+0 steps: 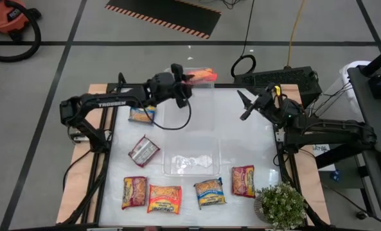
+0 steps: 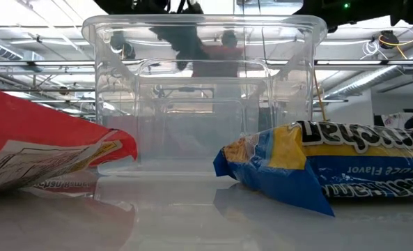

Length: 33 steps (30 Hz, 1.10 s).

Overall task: Sort Maruchan noodles
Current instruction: Put the top orange noodle pack into the top transparent bin

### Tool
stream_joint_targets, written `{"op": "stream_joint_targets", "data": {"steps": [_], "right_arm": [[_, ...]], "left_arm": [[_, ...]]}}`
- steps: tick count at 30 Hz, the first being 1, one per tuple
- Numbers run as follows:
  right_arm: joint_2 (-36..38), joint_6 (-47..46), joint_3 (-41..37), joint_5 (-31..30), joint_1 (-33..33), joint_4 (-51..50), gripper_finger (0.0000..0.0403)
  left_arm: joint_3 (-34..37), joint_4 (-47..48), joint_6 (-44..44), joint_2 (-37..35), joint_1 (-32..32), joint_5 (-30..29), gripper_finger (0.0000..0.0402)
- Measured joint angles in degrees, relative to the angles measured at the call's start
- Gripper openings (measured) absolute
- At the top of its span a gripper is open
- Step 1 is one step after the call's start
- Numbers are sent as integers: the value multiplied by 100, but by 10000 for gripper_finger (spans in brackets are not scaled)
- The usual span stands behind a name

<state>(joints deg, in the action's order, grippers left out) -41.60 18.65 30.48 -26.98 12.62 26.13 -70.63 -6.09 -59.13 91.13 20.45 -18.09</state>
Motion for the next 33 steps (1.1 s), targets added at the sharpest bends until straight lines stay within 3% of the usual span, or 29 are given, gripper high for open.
{"op": "stream_joint_targets", "data": {"steps": [12, 24, 33], "right_arm": [[-2, -44, -2, 0, 2, -300, 139], [-2, -167, -2, 13, 2, -303, 139], [-2, -165, -2, 17, 2, -382, 139]], "left_arm": [[0, 1109, -153, 1, 683, 314, 145], [7, 1608, -42, 176, 768, 582, 145], [7, 1734, -962, 258, 986, 544, 145]]}}
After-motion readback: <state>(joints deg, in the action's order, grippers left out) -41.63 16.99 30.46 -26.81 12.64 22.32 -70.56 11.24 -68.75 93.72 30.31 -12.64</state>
